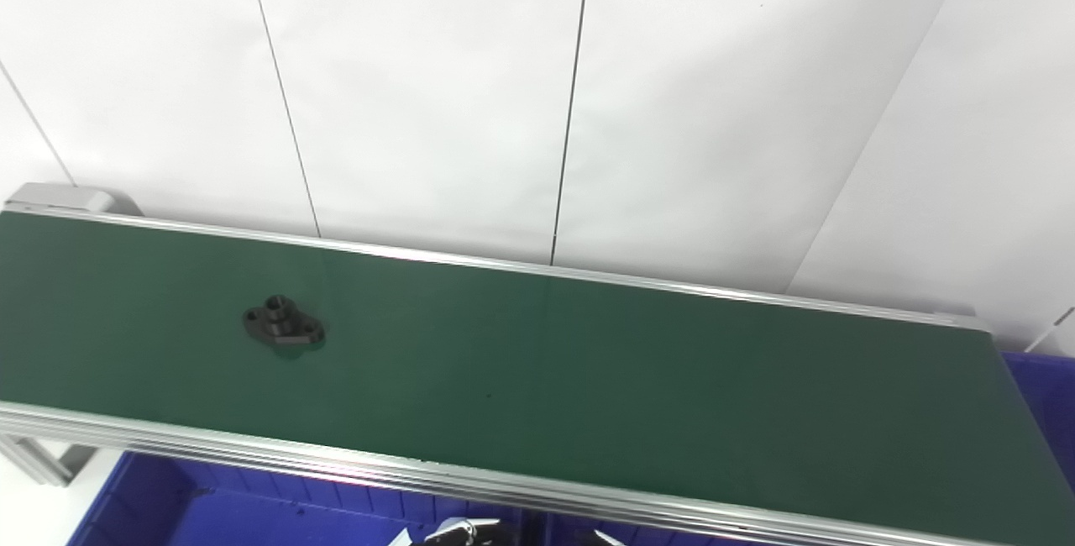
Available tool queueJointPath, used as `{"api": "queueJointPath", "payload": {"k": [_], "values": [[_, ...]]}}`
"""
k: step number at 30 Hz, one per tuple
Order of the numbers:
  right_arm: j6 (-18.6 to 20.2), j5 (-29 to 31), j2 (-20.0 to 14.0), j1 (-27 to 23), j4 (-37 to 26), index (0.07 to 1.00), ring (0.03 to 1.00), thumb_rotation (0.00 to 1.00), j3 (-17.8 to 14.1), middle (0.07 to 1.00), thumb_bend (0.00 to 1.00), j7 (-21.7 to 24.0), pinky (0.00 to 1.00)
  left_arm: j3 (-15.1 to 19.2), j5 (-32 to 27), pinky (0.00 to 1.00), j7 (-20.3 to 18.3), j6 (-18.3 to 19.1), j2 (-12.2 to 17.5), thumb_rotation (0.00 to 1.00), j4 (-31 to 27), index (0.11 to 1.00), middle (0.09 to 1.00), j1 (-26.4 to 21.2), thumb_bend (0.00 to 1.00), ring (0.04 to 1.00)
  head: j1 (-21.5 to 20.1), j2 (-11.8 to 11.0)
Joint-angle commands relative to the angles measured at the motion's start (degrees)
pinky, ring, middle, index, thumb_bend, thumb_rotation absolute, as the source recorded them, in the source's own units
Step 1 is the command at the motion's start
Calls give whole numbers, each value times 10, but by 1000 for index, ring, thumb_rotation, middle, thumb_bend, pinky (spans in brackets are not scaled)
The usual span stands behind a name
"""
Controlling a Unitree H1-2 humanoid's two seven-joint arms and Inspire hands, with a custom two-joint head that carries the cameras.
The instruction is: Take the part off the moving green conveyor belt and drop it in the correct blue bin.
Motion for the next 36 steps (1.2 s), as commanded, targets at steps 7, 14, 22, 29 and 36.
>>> {"api": "queueJointPath", "payload": {"k": [7, 14, 22, 29, 36], "values": [[-33, 0, -10, 13, -47, 859, 817, 926, -1, 892, 825, -13, 733, -5, 7, 703, 6, -15, -8, 586, -28, 801, 834, -3, 795, 801, 2, 12], [-33, -97, -66, 24, -128, 830, 790, 815, 83, 881, 756, -147, 663, -10, 15, 700, 7, -17, -8, 603, -37, 804, 831, 1, 791, 803, 0, 17], [-33, -206, -157, -3, -207, 825, 781, 801, 222, 862, 731, -373, 643, -11, 25, 703, 9, -17, -6, 598, -37, 809, 833, 0, 777, 812, 3, 18], [-33, -233, -151, -3, -267, 808, 790, 776, 205, 855, 771, -397, 665, -8, 30, 714, 9, -16, -1, 612, -35, 813, 841, -5, 779, 823, -7, 17], [-33, -254, -104, -39, -278, 828, 809, 725, 134, 855, 757, -359, 684, -6, 35, 712, 12, -20, 1, 618, -24, 817, 845, -10, 782, 824, -13, 12]]}}
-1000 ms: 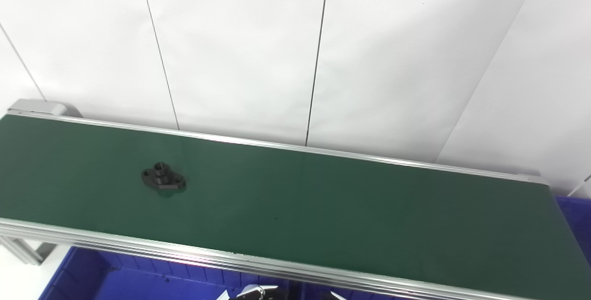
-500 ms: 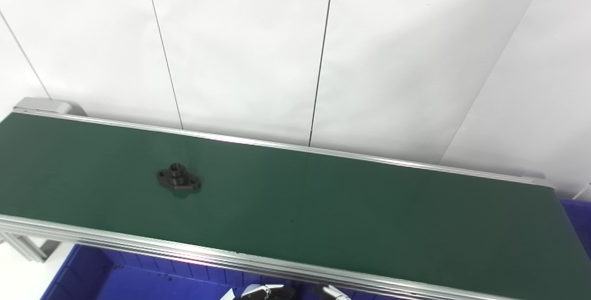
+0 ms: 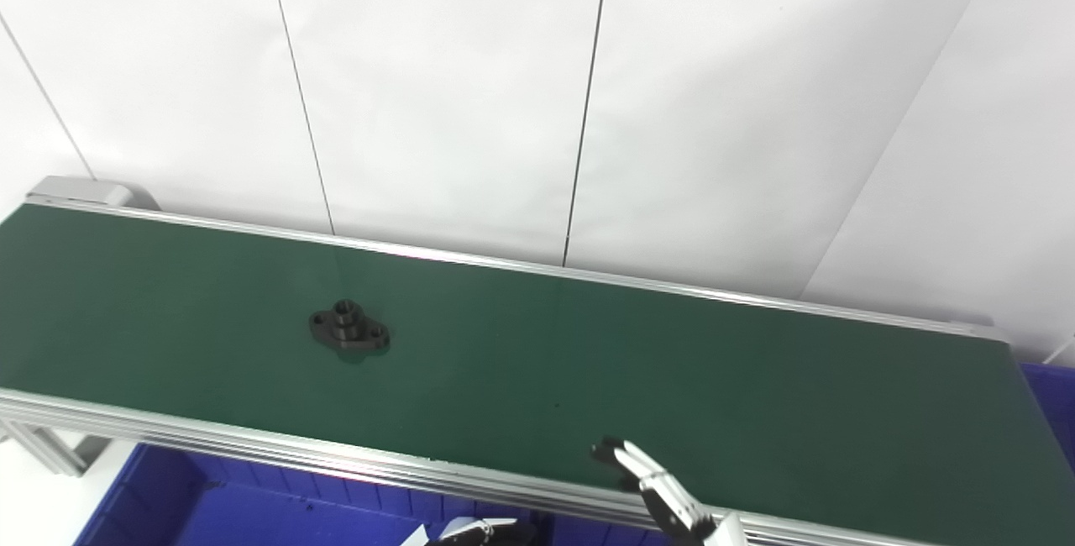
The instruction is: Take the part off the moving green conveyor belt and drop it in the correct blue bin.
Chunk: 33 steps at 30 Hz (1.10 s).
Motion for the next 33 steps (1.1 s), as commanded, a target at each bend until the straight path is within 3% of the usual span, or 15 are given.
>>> {"api": "queueJointPath", "payload": {"k": [1, 5, 12, 18, 26, 33], "values": [[-23, -5, 11, -30, -14, 831, 813, 725, -27, 856, 758, 15, 689, -2, -1, 713, 7, -21, -1, 616, -3, 817, 846, -11, 781, 825, -1, 0], [-13, -7, 35, -68, -7, 843, 806, 713, -68, 839, 785, 52, 707, -3, -1, 691, 8, -23, -2, 613, 2, 815, 842, -14, 780, 810, -1, -1], [39, -28, 63, -141, 8, 861, 828, 795, -128, 857, 748, 121, 764, -3, -10, 676, 6, -23, -6, 586, 6, 804, 832, -14, 780, 790, -3, -2], [124, -54, 86, -207, 10, 864, 760, 782, -161, 852, 777, 180, 634, -4, -12, 684, 2, -20, -9, 588, 10, 806, 837, -17, 781, 798, -1, -3], [187, -116, 98, -298, 55, 851, 773, 767, -151, 837, 807, 232, 633, -7, -4, 674, 8, -23, -11, 585, 16, 805, 831, -24, 774, 793, -1, -5], [255, -172, 116, -366, 117, 849, 705, 761, -122, 777, 853, 279, 568, -11, 2, 691, 14, -24, -11, 599, 19, 809, 838, -27, 782, 813, -2, -4]]}}
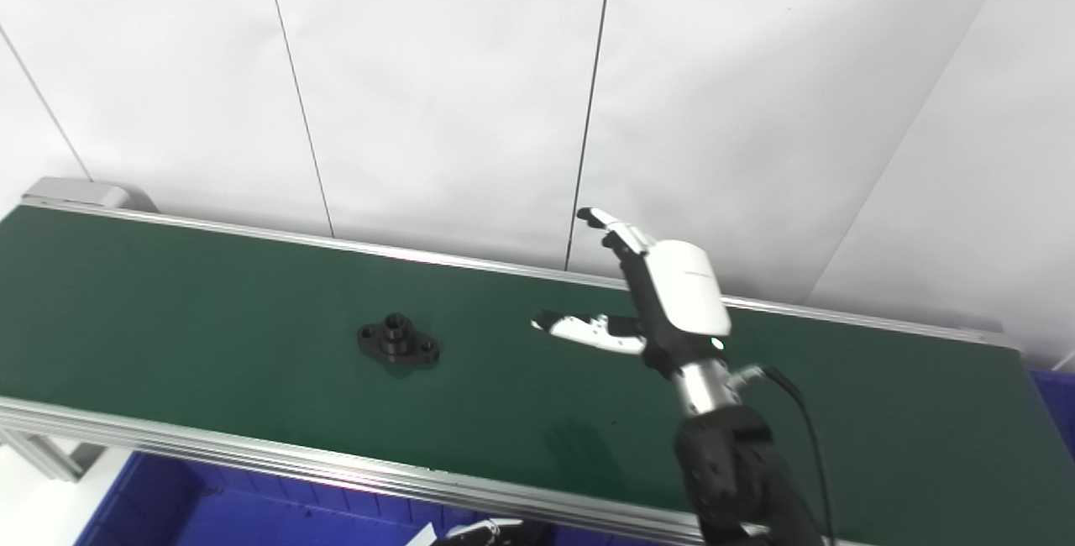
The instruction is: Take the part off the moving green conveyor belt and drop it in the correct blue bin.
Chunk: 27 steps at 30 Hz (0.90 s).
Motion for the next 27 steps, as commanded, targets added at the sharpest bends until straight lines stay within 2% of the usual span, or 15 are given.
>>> {"api": "queueJointPath", "payload": {"k": [1, 13, 23, 27], "values": [[28, -17, 8, -41, 9, 843, 715, 757, 5, 785, 866, 5, 583, -5, 2, 694, 10, -23, -8, 599, -10, 809, 841, -11, 781, 816, 0, 0], [80, -85, 27, -111, 104, 835, 732, 745, 72, 805, 879, 37, 583, -12, 14, 705, 20, -21, -10, 621, -11, 820, 851, -12, 792, 829, 0, 4], [87, -98, 35, -132, 166, 832, 703, 716, 105, 778, 889, 30, 555, -19, 15, 711, 25, -22, -11, 628, -14, 823, 854, -13, 788, 832, 6, 11], [82, -95, 37, -131, 186, 831, 696, 714, 114, 777, 884, 24, 555, -21, 16, 716, 25, -22, -11, 623, -15, 821, 854, -13, 783, 834, 5, 6]]}}
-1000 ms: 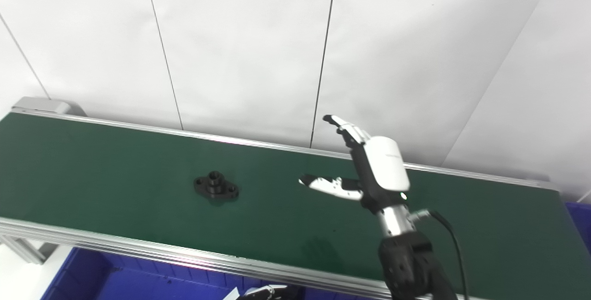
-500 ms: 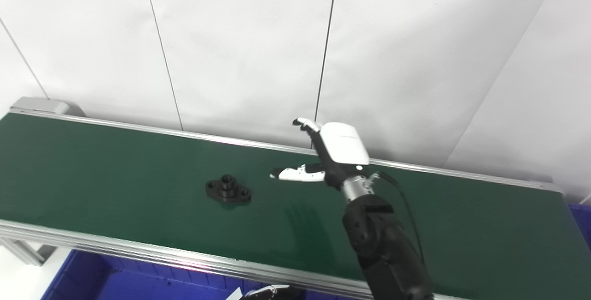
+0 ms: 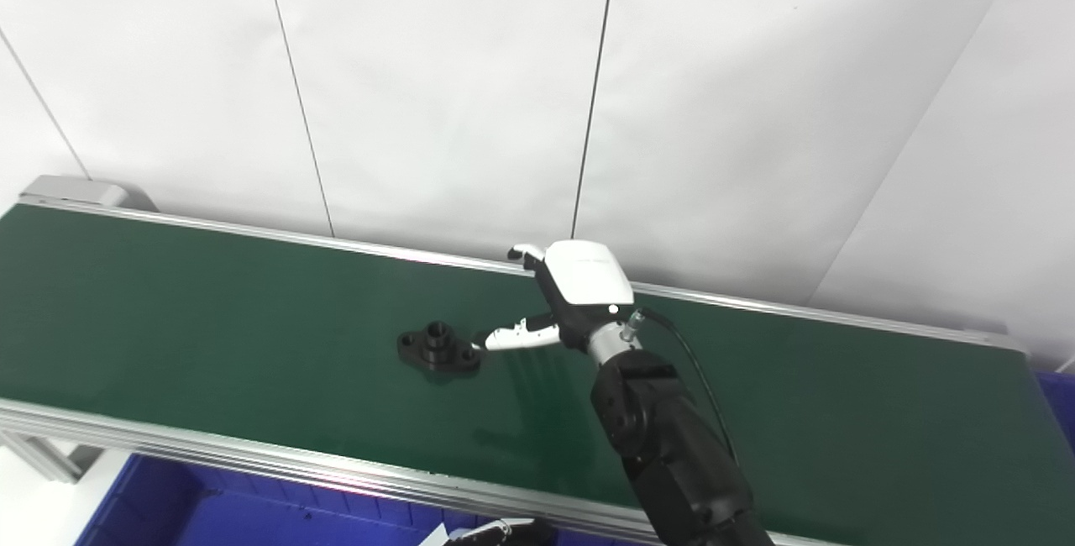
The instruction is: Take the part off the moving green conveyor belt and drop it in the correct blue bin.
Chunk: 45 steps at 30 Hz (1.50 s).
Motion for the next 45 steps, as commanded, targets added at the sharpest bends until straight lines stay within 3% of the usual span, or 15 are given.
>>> {"api": "queueJointPath", "payload": {"k": [1, 5, 22, 24, 28, 30, 33, 41, 42, 45], "values": [[0, -2, 7, -25, 0, 833, 700, 715, 2, 779, 881, -19, 561, -5, 5, 714, 6, -22, -6, 621, -17, 820, 852, -10, 780, 831, 0, 0], [5, 0, 10, -23, 6, 844, 707, 713, 9, 778, 878, -17, 595, -6, 12, 706, 12, -20, -8, 610, -21, 819, 847, -8, 775, 824, 1, 4], [22, -12, 24, -30, 41, 823, 670, 715, 35, 743, 881, -14, 553, -4, 5, 718, -1, -9, -3, 606, -40, 830, 860, -2, 791, 837, -11, 14], [30, -19, 28, -32, 45, 809, 638, 718, 42, 720, 881, -10, 534, -4, 7, 714, 1, -11, -4, 605, -41, 829, 859, 0, 793, 835, -12, 17], [48, -15, 38, -39, 62, 729, 413, 729, 49, 515, 858, 18, 323, -4, 8, 722, 0, -6, -4, 602, -48, 833, 865, 3, 793, 842, -12, 19], [57, -13, 42, -41, 70, 658, 357, 704, 51, 458, 826, 29, 275, -5, 10, 721, 0, -5, -4, 601, -51, 834, 865, 4, 793, 841, -11, 21], [53, -12, 43, -39, 86, 516, 299, 657, 54, 385, 667, 24, 225, -5, 11, 720, 0, -2, -4, 598, -55, 835, 865, 6, 794, 840, -10, 24], [63, -12, 44, -35, 110, 573, 363, 631, 63, 453, 600, 26, 280, -6, 8, 720, -7, 6, -2, 577, -67, 841, 864, 10, 790, 841, -12, 29], [66, -12, 44, -35, 111, 553, 365, 535, 64, 453, 551, 28, 285, -6, 9, 719, -7, 7, -2, 577, -68, 841, 862, 10, 792, 839, -12, 29], [72, -11, 42, -33, 108, 521, 310, 397, 65, 397, 510, 34, 234, -6, 9, 719, -9, 11, 0, 573, -74, 841, 860, 13, 791, 836, -15, 32]]}}
